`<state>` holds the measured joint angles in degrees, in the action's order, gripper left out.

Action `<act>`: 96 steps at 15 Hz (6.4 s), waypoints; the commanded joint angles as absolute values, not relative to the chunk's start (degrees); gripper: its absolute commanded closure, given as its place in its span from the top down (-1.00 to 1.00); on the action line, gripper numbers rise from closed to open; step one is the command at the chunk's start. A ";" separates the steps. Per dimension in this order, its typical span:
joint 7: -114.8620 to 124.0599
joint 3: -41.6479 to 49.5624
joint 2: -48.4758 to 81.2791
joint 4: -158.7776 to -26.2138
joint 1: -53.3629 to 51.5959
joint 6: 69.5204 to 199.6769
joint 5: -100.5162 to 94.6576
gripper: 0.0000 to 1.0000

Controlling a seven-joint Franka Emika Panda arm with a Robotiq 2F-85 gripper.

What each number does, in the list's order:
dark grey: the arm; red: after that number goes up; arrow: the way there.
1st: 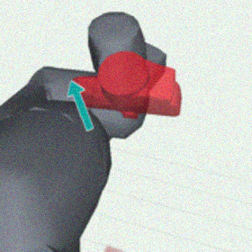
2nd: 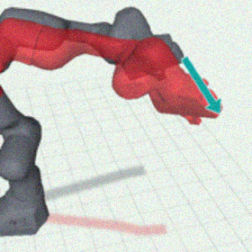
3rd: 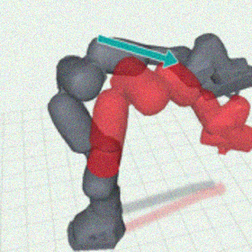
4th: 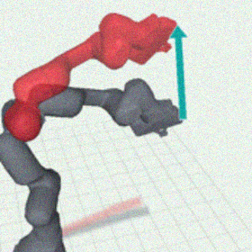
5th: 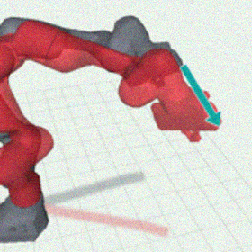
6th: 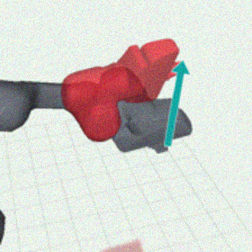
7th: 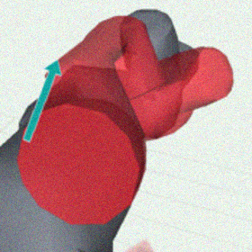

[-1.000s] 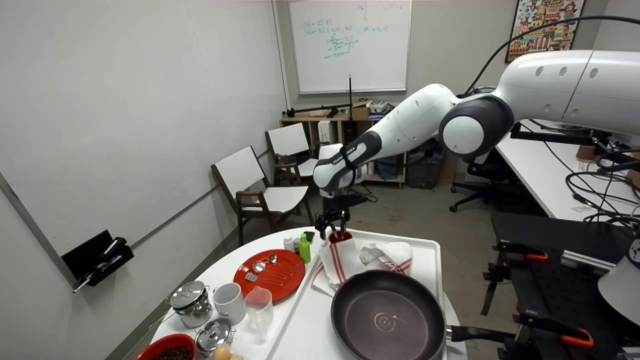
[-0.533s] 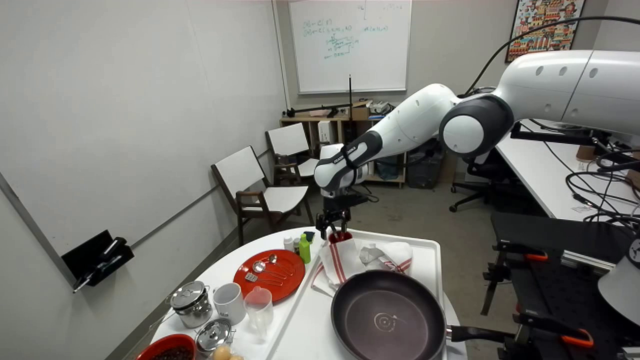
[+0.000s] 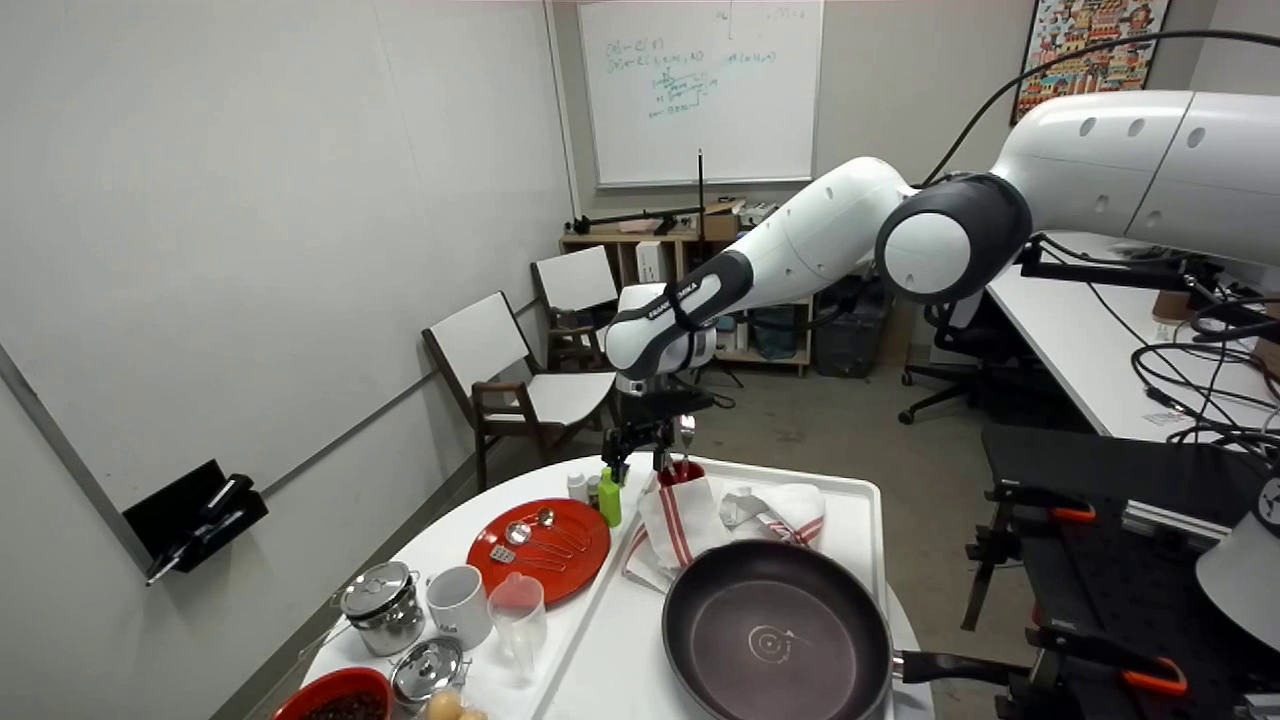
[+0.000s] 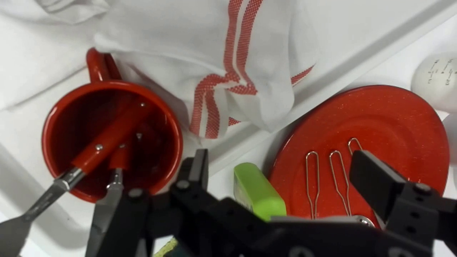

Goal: Put the fork and knife in the red cup and move it to the right

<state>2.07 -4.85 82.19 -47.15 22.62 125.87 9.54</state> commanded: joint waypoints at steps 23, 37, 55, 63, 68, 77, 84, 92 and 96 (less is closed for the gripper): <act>3.39 -2.44 84.95 -44.59 23.55 125.45 8.93 1.00; 2.85 1.51 84.03 -49.54 22.26 130.75 9.44 1.00; 2.07 1.96 84.10 -53.18 21.43 135.96 9.27 0.47; 2.15 2.16 84.10 -53.14 21.53 136.92 9.25 -0.74; 2.62 2.77 83.83 -52.96 21.59 138.22 9.05 -0.95; 2.80 4.31 83.82 -51.71 21.74 141.40 8.43 -0.96; 2.52 5.67 83.83 -50.82 21.62 143.40 7.30 -0.96; -5.05 9.23 78.90 -63.28 17.20 154.10 2.43 -0.96; -8.69 9.97 75.81 -72.17 14.36 161.78 -0.21 -0.96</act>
<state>-6.10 8.83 81.23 -61.94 16.90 156.37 2.15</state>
